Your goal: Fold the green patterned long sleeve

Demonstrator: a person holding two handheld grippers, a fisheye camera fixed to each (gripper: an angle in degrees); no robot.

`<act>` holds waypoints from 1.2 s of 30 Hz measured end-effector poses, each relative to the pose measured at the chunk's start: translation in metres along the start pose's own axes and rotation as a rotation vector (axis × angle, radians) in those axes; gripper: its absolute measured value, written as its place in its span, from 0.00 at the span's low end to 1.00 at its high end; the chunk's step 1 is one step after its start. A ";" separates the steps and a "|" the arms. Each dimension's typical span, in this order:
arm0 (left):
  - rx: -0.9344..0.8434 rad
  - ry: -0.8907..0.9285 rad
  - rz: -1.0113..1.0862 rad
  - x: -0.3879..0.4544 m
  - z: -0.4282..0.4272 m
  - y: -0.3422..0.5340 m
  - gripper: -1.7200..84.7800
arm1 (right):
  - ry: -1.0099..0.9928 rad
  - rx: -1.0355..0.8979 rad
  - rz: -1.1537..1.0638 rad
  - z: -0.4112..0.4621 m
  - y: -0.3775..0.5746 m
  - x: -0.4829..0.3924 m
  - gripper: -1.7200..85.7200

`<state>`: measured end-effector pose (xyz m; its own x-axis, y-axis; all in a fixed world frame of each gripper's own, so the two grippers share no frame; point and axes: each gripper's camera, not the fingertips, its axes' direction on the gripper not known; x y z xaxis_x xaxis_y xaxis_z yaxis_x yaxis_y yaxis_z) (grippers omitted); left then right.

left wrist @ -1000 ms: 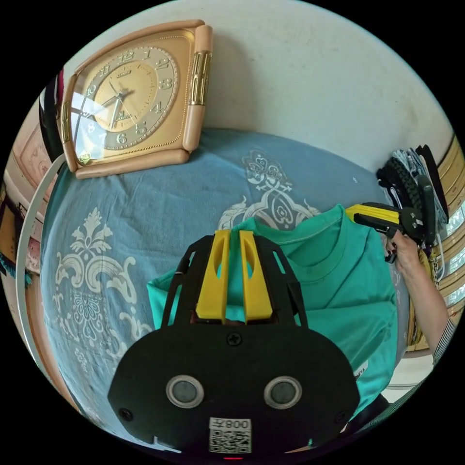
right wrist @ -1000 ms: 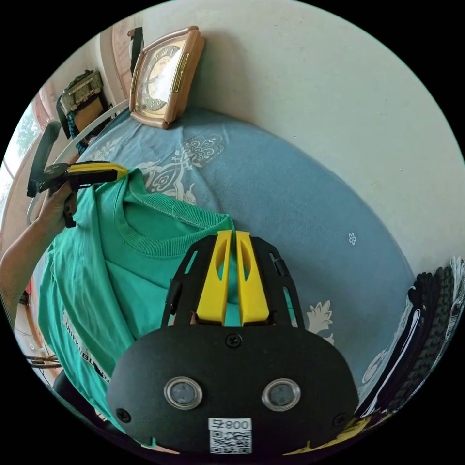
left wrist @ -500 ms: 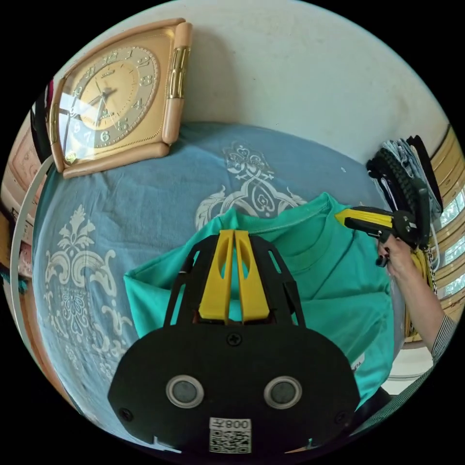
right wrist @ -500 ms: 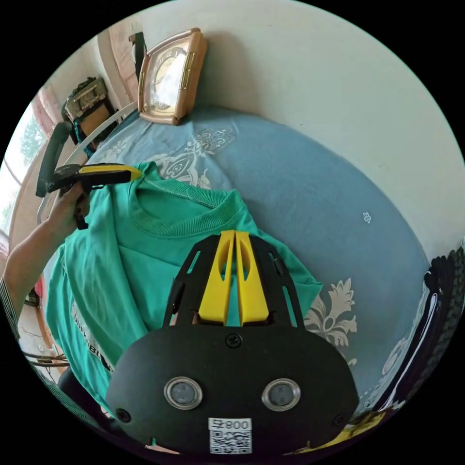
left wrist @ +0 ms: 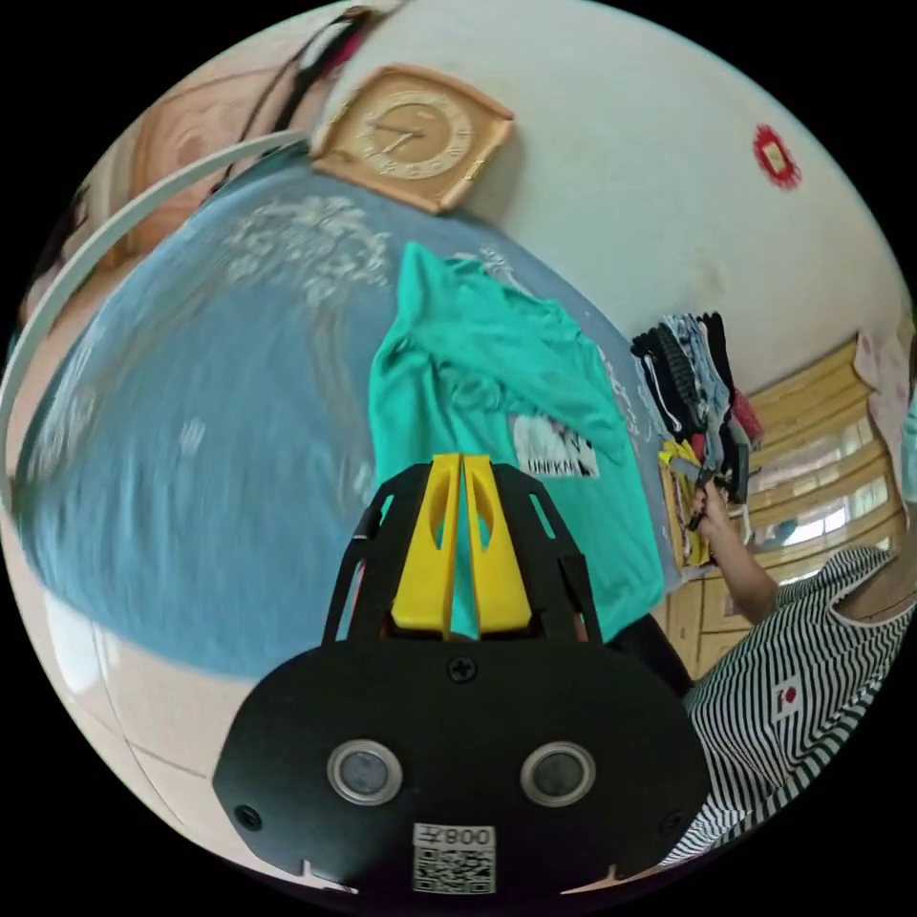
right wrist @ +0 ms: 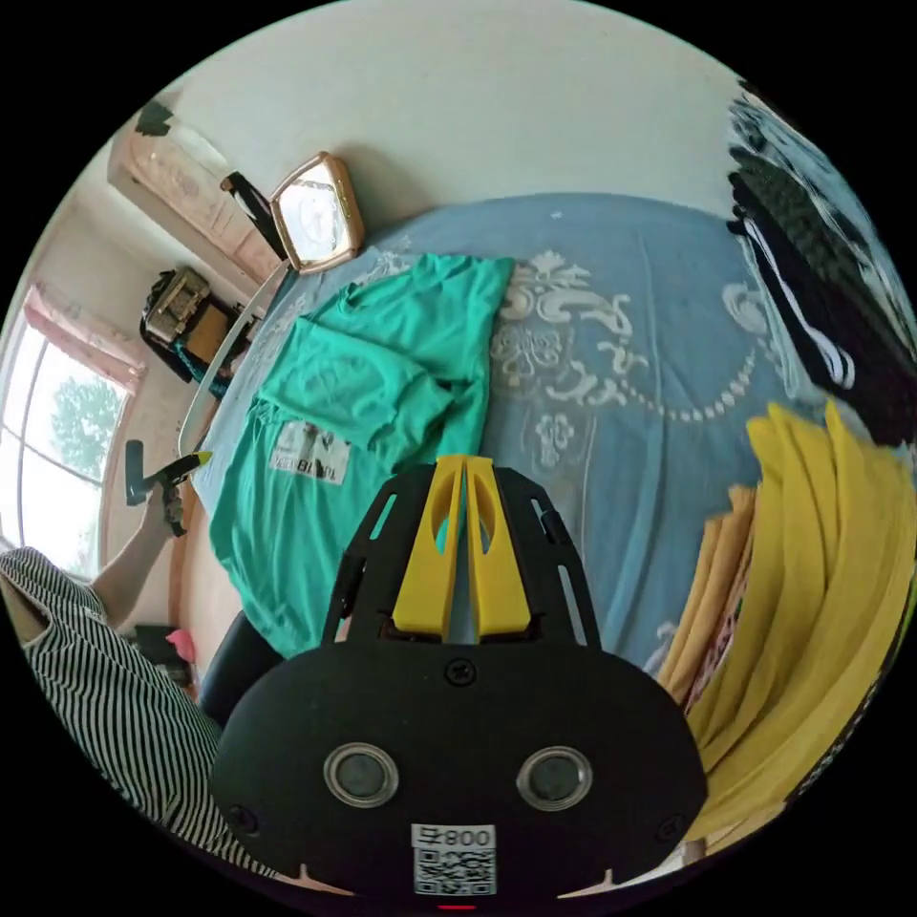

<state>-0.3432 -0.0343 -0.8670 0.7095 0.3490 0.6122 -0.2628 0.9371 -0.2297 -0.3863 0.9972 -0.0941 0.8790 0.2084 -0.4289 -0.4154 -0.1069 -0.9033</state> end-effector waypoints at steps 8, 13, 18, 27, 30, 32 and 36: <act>-0.043 0.149 -0.267 0.013 -0.070 0.142 0.04 | -0.086 -0.148 0.205 -0.031 0.164 0.001 0.02; -0.081 0.253 -0.363 0.007 -0.067 0.168 0.10 | -0.128 -0.172 0.281 -0.039 0.217 0.011 0.03; -0.092 0.287 -0.404 0.012 -0.070 0.154 0.14 | -0.181 -0.163 0.328 -0.051 0.245 0.027 0.08; -0.105 0.217 -0.386 0.033 -0.082 0.076 0.16 | -0.186 -0.163 0.375 -0.061 0.274 0.047 0.09; -0.146 0.208 -0.367 0.048 -0.079 0.056 0.16 | -0.180 -0.179 0.383 -0.061 0.283 0.050 0.09; -0.150 0.207 -0.374 0.055 -0.084 0.046 0.16 | -0.188 -0.183 0.380 -0.065 0.292 0.053 0.09; -0.144 0.243 -0.391 0.064 -0.096 0.038 0.15 | -0.207 -0.181 0.390 -0.073 0.305 0.054 0.10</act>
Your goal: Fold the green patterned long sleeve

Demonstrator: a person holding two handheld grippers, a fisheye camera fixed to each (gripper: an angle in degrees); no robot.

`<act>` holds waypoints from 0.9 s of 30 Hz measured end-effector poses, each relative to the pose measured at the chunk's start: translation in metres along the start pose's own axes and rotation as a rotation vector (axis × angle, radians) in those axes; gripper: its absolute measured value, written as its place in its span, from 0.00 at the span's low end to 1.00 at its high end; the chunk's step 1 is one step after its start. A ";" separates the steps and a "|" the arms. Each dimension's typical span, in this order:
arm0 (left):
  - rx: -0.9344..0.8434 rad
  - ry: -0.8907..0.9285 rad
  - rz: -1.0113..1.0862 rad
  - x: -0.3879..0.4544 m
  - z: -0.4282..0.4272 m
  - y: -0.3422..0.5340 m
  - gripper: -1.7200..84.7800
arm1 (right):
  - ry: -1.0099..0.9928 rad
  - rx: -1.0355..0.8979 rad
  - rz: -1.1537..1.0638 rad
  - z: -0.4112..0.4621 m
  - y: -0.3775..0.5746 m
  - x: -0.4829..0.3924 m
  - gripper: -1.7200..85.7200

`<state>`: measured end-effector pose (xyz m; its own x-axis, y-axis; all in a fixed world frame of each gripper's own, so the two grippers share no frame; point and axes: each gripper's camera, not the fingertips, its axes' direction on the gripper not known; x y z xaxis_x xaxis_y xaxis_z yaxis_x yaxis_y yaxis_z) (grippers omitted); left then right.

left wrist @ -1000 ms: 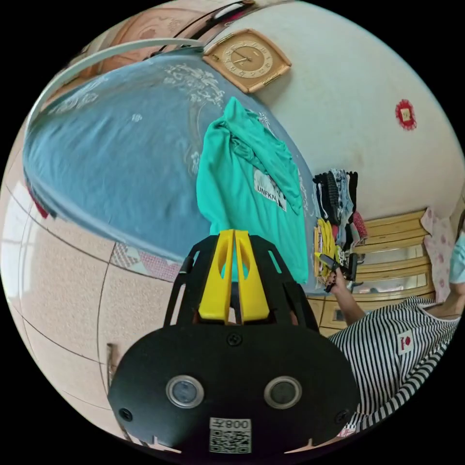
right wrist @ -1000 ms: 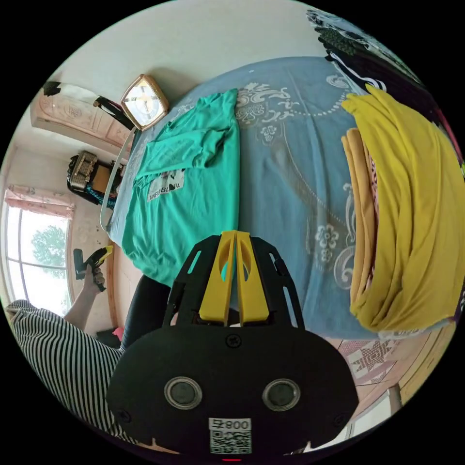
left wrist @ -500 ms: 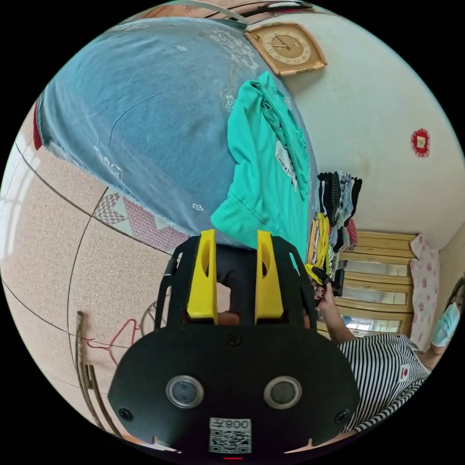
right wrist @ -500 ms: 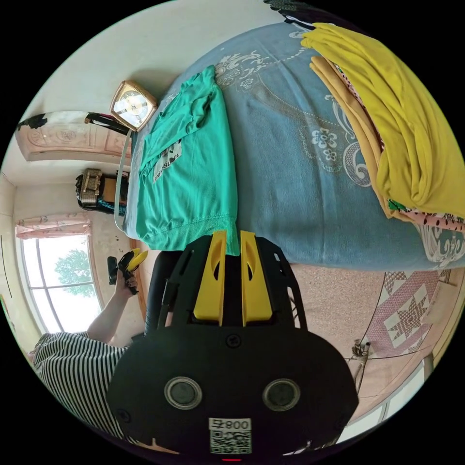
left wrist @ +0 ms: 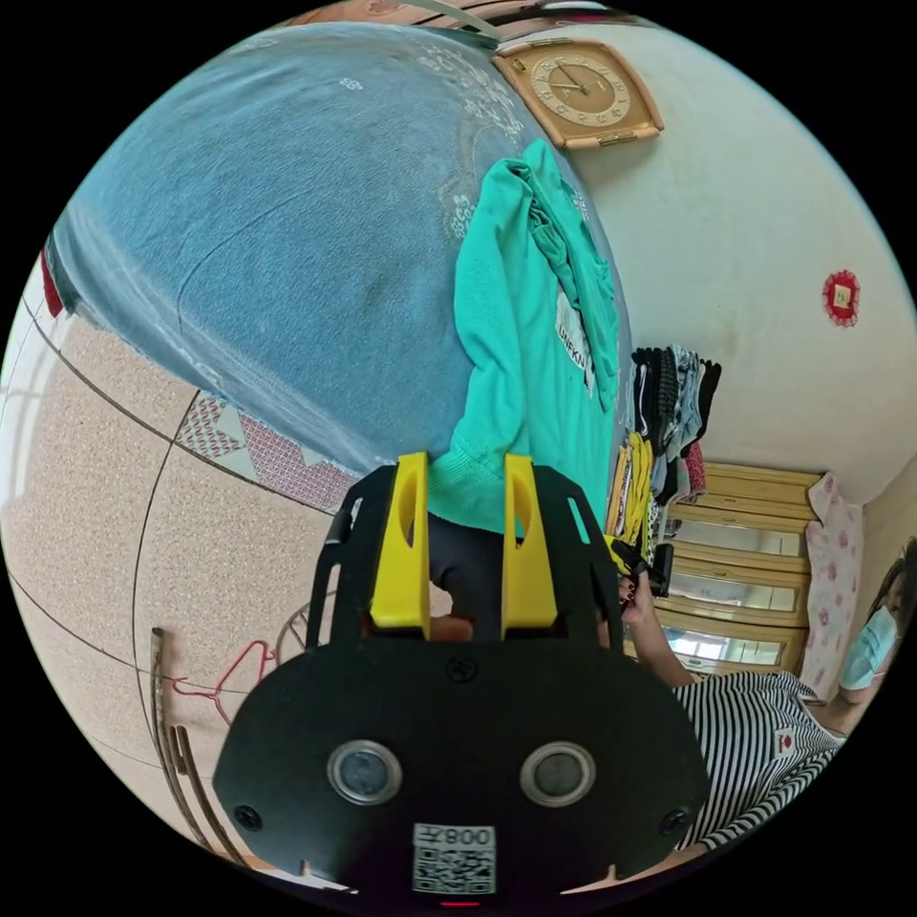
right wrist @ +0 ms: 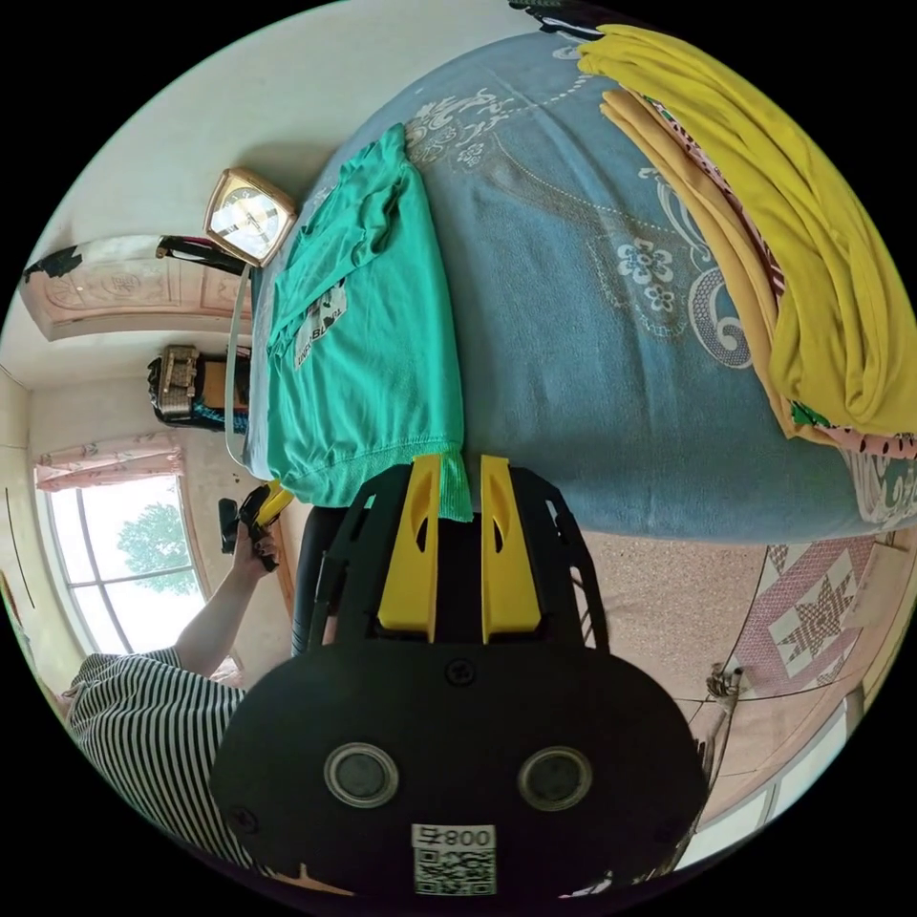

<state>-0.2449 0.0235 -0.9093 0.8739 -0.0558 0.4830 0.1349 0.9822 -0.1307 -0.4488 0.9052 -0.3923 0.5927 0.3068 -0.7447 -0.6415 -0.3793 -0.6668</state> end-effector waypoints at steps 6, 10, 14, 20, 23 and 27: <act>-0.008 -0.003 0.002 0.038 -0.011 -0.004 0.14 | 0.063 -0.043 -0.046 -0.001 0.022 -0.004 0.09; -0.013 0.033 0.012 0.068 -0.022 -0.005 0.11 | -0.003 -0.093 -0.065 -0.009 0.032 0.001 0.05; 0.060 0.133 0.078 0.118 -0.061 0.000 0.09 | -0.359 0.004 -0.151 -0.062 0.042 -0.008 0.03; 0.163 0.211 0.048 0.139 -0.094 0.015 0.10 | -0.415 0.050 -0.174 -0.102 0.049 0.000 0.03; 0.133 0.233 -0.035 0.127 -0.077 0.021 0.12 | -0.440 0.059 -0.124 -0.103 0.058 0.015 0.03; 0.088 0.150 -0.056 0.136 -0.064 0.027 0.13 | -0.403 0.037 -0.113 -0.102 0.068 0.021 0.03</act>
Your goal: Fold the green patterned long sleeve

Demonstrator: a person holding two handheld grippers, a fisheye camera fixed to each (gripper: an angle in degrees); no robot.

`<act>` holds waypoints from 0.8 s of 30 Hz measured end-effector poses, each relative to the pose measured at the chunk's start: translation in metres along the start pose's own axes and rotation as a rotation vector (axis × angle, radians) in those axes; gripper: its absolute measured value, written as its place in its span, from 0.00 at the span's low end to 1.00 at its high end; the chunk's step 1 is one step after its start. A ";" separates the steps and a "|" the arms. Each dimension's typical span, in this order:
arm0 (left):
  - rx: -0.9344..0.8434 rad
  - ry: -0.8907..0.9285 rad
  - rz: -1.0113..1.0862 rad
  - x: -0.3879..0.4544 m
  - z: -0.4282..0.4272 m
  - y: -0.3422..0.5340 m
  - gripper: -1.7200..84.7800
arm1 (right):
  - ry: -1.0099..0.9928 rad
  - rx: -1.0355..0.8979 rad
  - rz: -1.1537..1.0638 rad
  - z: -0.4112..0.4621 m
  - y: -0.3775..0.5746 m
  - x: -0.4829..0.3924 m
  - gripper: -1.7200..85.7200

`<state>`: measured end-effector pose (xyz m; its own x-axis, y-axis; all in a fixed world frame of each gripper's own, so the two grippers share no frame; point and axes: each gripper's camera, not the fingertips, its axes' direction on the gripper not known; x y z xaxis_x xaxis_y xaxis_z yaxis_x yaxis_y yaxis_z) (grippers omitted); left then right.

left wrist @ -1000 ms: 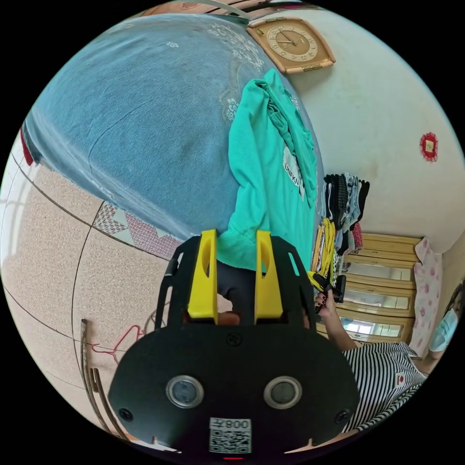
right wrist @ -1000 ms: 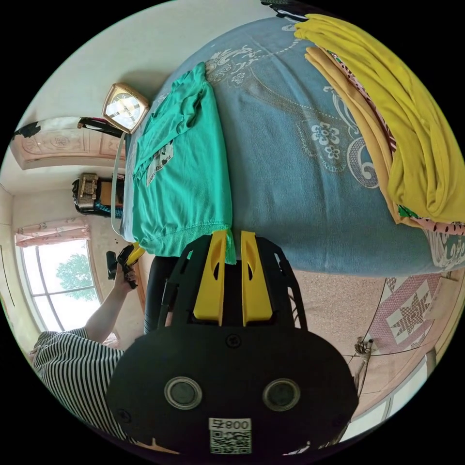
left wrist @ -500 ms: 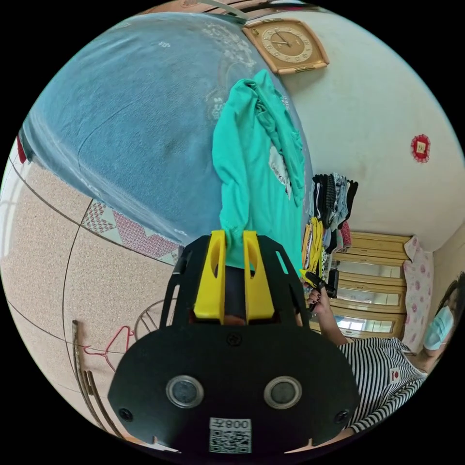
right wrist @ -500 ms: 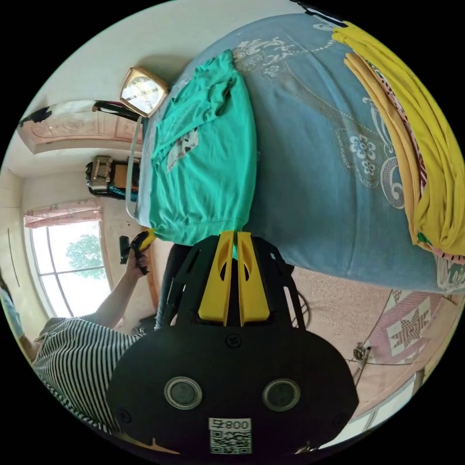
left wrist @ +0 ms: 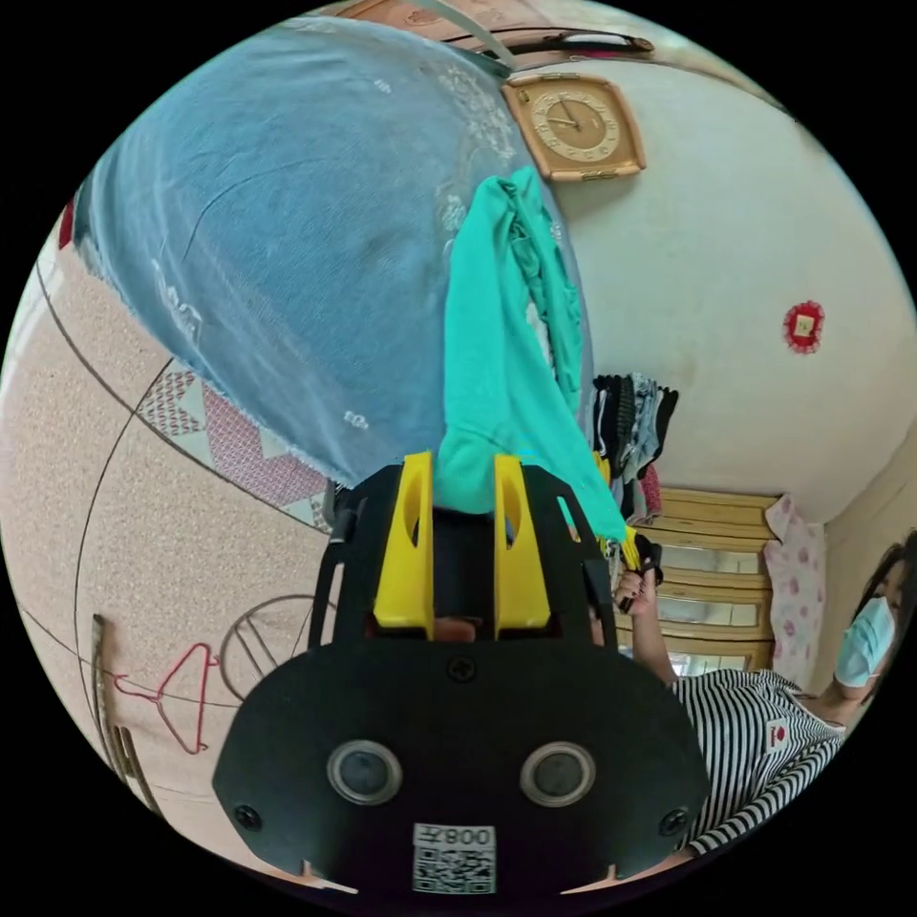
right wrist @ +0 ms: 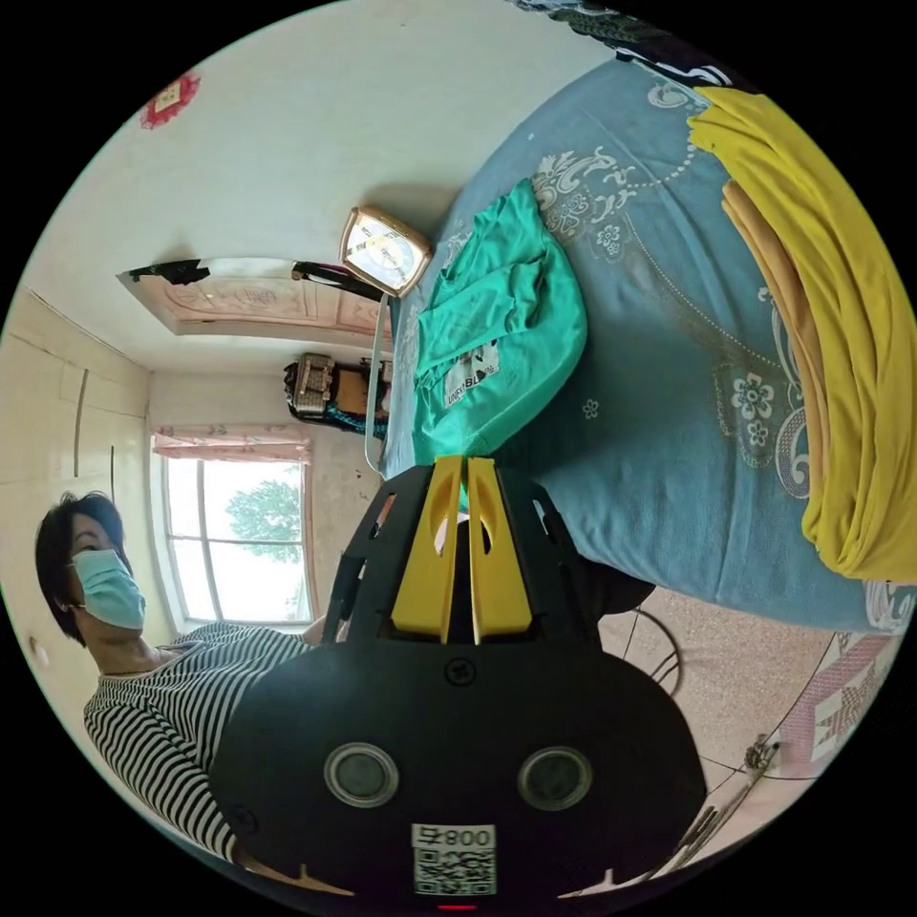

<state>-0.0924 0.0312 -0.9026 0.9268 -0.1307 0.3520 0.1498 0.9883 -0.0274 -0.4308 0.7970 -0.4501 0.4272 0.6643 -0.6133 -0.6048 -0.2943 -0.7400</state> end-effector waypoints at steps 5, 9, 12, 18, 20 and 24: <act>-0.020 0.066 -0.049 0.006 0.009 -0.003 0.13 | 0.018 -0.014 0.013 -0.003 0.014 0.003 0.03; -0.030 0.143 -0.061 0.018 0.010 -0.008 0.09 | 0.033 -0.020 0.030 -0.005 0.027 0.007 0.03; -0.020 0.206 -0.037 0.040 0.001 -0.007 0.06 | 0.024 -0.013 0.045 -0.007 0.040 0.011 0.03; 0.041 0.331 0.026 0.094 -0.050 0.005 0.04 | 0.003 -0.003 0.053 -0.016 0.071 0.012 0.03; 0.083 0.378 0.061 0.120 -0.077 0.011 0.04 | 0.002 -0.001 0.037 -0.021 0.085 0.008 0.03; 0.119 0.424 0.120 0.160 -0.113 0.023 0.03 | -0.005 0.006 0.003 -0.030 0.107 -0.001 0.03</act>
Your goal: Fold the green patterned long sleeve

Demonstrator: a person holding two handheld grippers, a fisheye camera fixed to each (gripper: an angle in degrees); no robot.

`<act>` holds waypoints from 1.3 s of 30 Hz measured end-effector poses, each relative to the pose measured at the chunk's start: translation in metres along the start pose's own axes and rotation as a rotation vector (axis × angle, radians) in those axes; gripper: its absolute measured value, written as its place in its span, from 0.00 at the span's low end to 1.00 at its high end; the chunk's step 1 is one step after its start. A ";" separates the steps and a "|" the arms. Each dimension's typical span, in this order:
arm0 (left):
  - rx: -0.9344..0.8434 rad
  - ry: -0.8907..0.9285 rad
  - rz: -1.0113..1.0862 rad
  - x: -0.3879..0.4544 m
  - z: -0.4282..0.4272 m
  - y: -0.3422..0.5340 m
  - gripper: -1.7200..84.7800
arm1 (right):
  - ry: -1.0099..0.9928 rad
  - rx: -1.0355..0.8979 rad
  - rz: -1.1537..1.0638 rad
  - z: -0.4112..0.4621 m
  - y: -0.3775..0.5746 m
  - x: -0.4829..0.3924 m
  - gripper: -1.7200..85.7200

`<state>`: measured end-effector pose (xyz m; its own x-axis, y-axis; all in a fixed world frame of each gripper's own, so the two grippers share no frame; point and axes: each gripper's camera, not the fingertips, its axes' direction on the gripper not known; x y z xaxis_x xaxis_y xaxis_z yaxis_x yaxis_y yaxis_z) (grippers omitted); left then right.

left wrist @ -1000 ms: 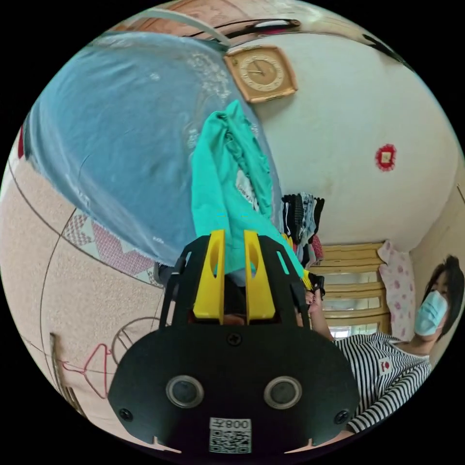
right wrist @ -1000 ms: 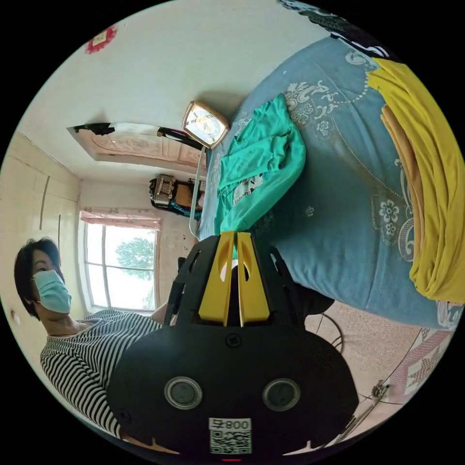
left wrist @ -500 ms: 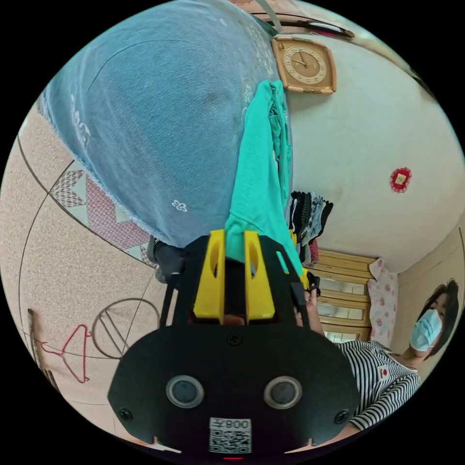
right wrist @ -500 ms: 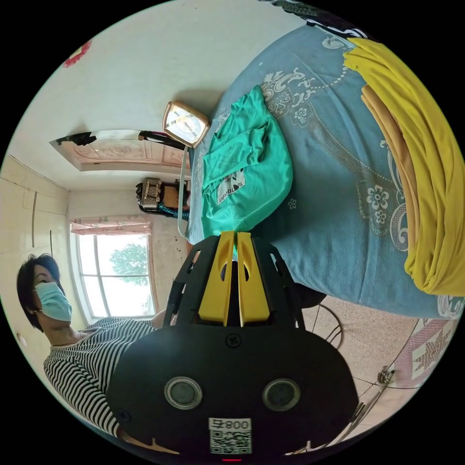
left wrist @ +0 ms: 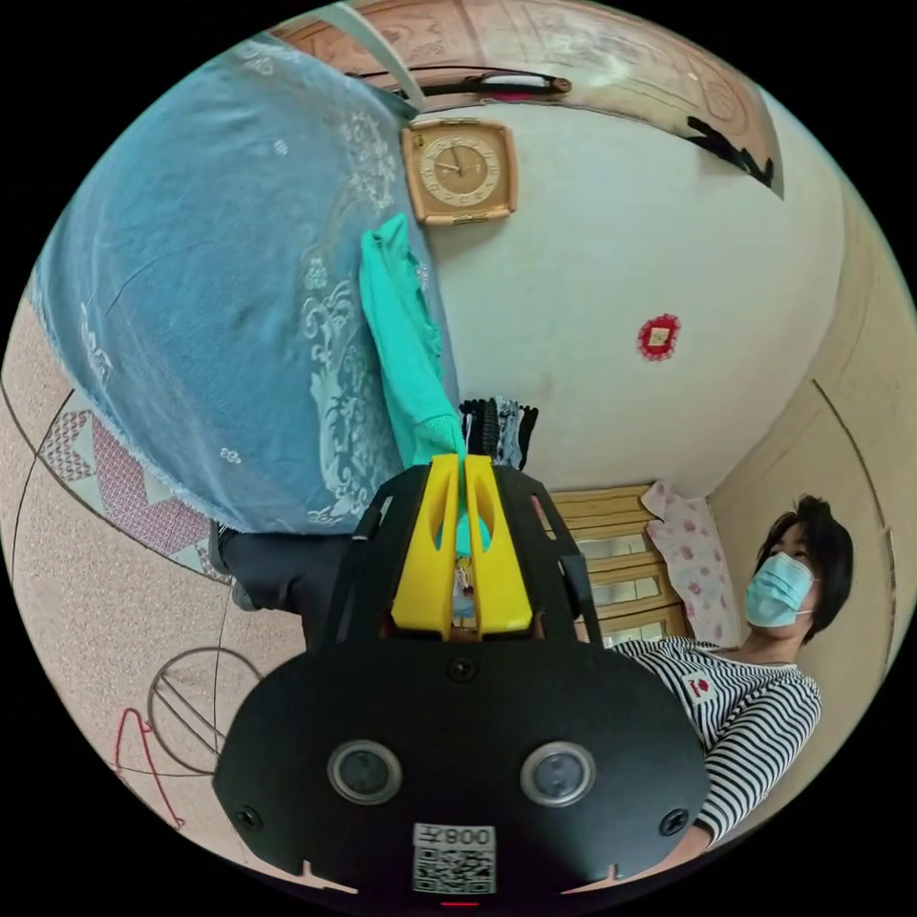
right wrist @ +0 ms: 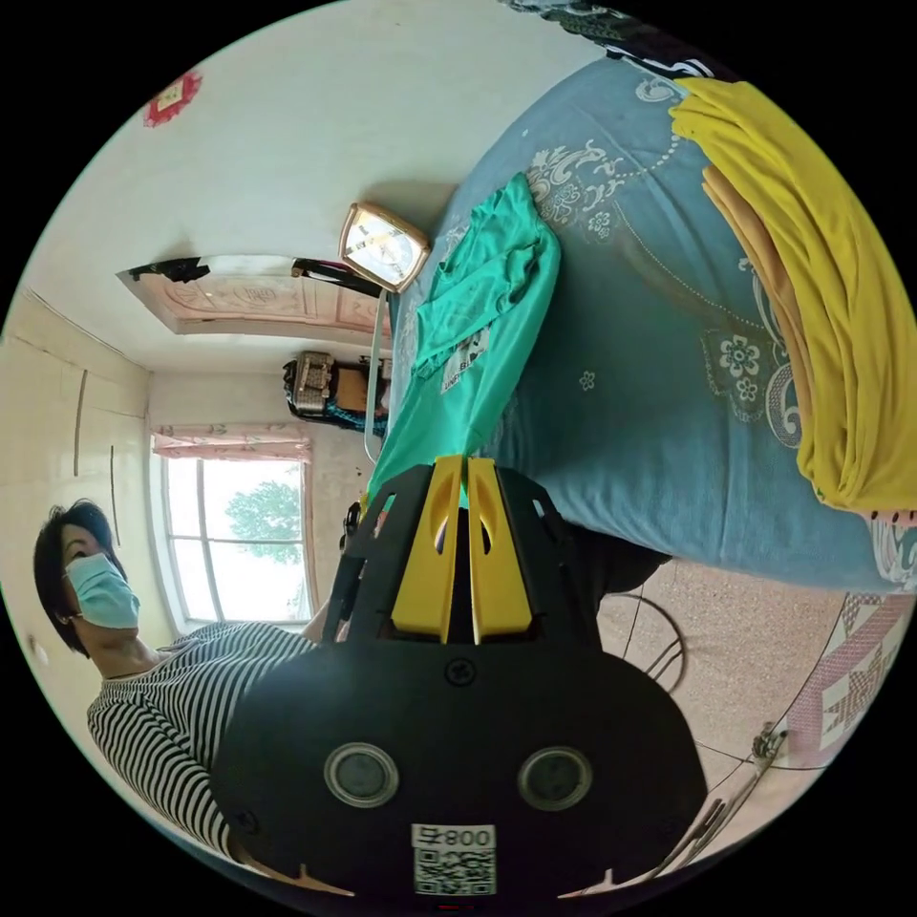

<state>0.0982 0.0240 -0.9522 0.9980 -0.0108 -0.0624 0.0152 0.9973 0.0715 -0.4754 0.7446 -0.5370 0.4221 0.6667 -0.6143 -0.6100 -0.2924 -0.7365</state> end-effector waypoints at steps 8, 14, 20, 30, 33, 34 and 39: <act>0.002 0.049 0.047 0.074 -0.021 0.040 0.03 | -0.024 0.058 -0.045 -0.035 0.063 -0.007 0.02; 0.004 0.087 0.031 0.095 -0.032 0.088 0.03 | -0.024 0.041 -0.060 -0.053 0.118 -0.003 0.02; 0.008 0.072 -0.010 0.104 -0.046 0.135 0.03 | -0.050 0.037 -0.037 -0.065 0.173 0.014 0.02; -0.034 -0.010 -0.044 0.105 -0.048 0.169 0.03 | -0.022 0.023 -0.004 -0.068 0.230 0.044 0.02; 0.001 -0.002 -0.109 0.088 -0.046 0.174 0.03 | -0.037 0.022 0.031 -0.061 0.236 0.059 0.02; 0.003 -0.002 -0.117 0.086 -0.044 0.176 0.03 | -0.038 0.026 0.038 -0.060 0.238 0.063 0.02; 0.004 0.004 -0.109 0.088 -0.031 0.171 0.03 | -0.034 0.032 0.033 -0.058 0.242 0.068 0.02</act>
<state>0.1863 0.1958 -0.9766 0.9902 -0.1188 -0.0736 0.1238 0.9900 0.0679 -0.5556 0.6790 -0.7733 0.3787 0.6805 -0.6274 -0.6442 -0.2930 -0.7066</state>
